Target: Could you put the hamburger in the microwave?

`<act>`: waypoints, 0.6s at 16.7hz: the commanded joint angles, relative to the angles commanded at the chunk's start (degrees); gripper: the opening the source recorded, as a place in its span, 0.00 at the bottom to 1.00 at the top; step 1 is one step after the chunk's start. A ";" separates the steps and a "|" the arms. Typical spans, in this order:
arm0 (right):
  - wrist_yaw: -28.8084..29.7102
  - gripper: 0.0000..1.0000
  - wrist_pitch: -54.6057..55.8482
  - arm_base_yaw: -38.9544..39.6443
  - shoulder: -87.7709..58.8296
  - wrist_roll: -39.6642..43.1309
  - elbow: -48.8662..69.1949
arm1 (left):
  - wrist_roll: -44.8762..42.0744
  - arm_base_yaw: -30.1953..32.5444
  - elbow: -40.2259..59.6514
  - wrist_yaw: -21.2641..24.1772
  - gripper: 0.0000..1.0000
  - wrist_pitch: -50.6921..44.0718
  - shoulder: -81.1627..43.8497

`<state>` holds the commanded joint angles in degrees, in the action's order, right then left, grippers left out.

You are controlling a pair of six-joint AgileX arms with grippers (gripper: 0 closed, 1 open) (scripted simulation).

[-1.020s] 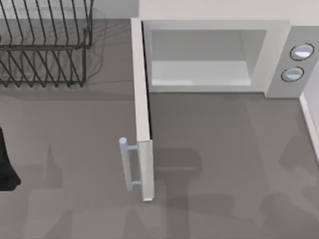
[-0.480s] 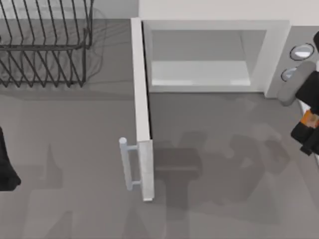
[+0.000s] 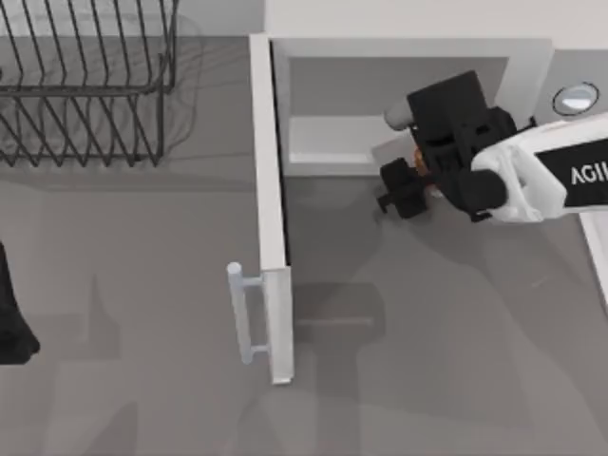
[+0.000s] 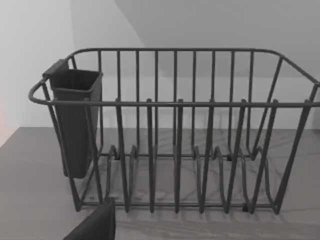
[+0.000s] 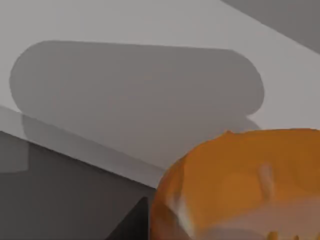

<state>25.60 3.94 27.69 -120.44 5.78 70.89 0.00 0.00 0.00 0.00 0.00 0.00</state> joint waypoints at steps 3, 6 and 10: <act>5.12 0.00 14.09 4.70 -7.11 -10.57 2.69 | 0.00 0.00 0.00 0.00 1.00 0.00 0.00; 8.99 0.00 23.08 8.06 -11.30 -18.30 4.96 | 0.00 0.00 0.00 0.00 1.00 0.00 0.00; 10.73 0.00 26.64 9.50 -12.59 -21.68 6.23 | 0.00 0.00 0.00 0.00 1.00 0.00 0.00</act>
<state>36.33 30.58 37.19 -133.02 -15.90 77.11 0.00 0.00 0.00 0.00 0.00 0.00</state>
